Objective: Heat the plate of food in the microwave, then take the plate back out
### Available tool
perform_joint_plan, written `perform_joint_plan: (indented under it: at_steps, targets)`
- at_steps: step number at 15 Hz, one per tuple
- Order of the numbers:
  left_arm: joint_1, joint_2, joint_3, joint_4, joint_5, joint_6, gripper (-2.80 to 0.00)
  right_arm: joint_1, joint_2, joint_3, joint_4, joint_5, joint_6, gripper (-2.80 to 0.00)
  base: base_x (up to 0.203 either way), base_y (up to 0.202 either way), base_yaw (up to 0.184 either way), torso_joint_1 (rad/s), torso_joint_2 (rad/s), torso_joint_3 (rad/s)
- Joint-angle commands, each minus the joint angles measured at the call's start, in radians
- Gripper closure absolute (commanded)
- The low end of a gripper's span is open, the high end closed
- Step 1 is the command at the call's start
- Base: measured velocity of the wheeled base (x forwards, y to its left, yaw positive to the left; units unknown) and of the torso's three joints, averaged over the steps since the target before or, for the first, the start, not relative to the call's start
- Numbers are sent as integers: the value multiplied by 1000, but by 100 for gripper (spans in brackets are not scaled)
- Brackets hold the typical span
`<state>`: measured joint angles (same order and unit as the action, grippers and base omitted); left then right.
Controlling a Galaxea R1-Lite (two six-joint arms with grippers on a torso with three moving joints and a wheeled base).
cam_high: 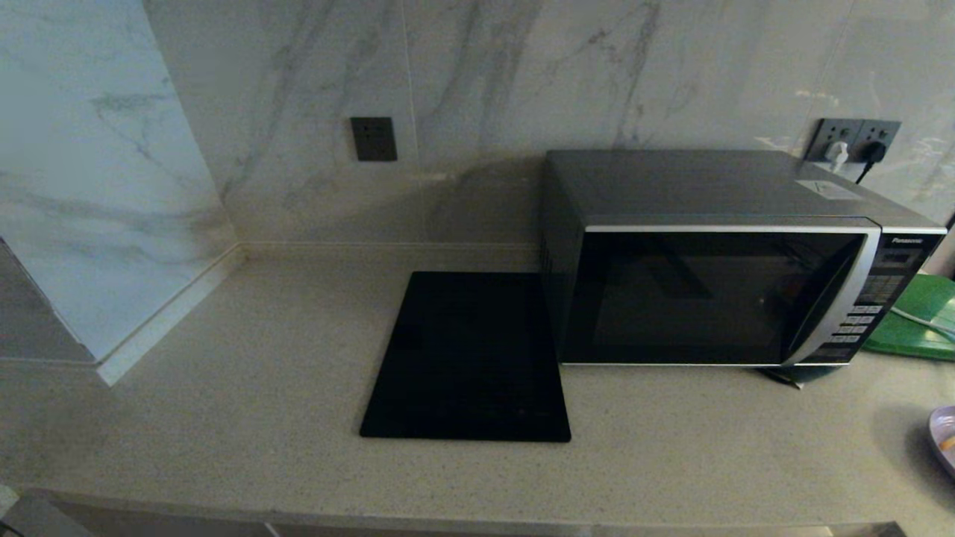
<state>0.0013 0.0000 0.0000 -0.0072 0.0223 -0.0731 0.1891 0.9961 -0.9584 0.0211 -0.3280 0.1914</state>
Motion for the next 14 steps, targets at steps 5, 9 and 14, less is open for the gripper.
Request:
perform_joint_plan:
  at_steps: [5,9,14]
  targets:
    - [0,1,0,0,1,0,0,-152,-587,332,46,45,-60,0,0,0,0,0,0,0]
    - [0,1,0,0,1,0,0,-163,-834,472,165,69,-70,0,0,0,0,0,0,0]
    - [0,2,0,0,1,0,0,-184,-997,589,319,172,-69,0,0,0,0,0,0,0]
